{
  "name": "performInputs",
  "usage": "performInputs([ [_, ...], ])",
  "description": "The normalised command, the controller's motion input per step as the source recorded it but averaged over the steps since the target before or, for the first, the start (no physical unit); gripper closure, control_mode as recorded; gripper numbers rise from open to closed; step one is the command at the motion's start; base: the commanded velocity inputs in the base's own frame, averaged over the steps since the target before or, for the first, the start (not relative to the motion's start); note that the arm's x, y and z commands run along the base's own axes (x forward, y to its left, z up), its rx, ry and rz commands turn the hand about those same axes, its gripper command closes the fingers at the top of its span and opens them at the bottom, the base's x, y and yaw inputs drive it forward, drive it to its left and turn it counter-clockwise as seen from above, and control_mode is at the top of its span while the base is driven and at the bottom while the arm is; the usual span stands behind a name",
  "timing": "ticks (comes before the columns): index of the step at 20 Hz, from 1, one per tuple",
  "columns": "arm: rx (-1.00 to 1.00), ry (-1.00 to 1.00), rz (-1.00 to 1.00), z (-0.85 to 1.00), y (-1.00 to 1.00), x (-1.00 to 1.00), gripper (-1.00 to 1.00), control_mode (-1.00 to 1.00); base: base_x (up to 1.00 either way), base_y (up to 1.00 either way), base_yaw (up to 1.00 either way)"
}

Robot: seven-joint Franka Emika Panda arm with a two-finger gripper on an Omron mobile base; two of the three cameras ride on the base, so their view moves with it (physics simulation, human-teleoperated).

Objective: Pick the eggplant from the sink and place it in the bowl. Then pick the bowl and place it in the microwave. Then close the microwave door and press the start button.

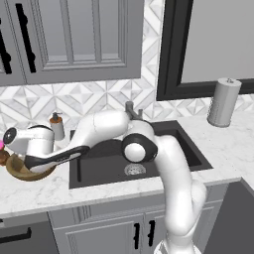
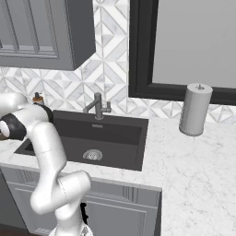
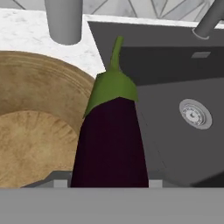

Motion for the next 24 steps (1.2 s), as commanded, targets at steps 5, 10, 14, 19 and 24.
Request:
performInputs([
  [5,0.0,0.0,0.01,0.11,0.18,0.04,-1.0,-1.0,0.0,0.0,0.0],
  [10,0.01,0.0,0.0,0.14,-0.02,0.0,-1.0,-1.0,0.0,0.0,0.0],
  [14,0.02,0.0,0.0,0.06,-0.03,-0.05,-1.0,-1.0,0.0,0.0,0.0],
  [19,0.04,0.0,0.0,0.31,-0.36,-0.31,-1.0,-1.0,0.0,0.0,0.0],
  [24,0.11,0.0,-0.03,0.25,-0.71,-0.3,-1.0,-1.0,0.0,0.0,0.0],
])
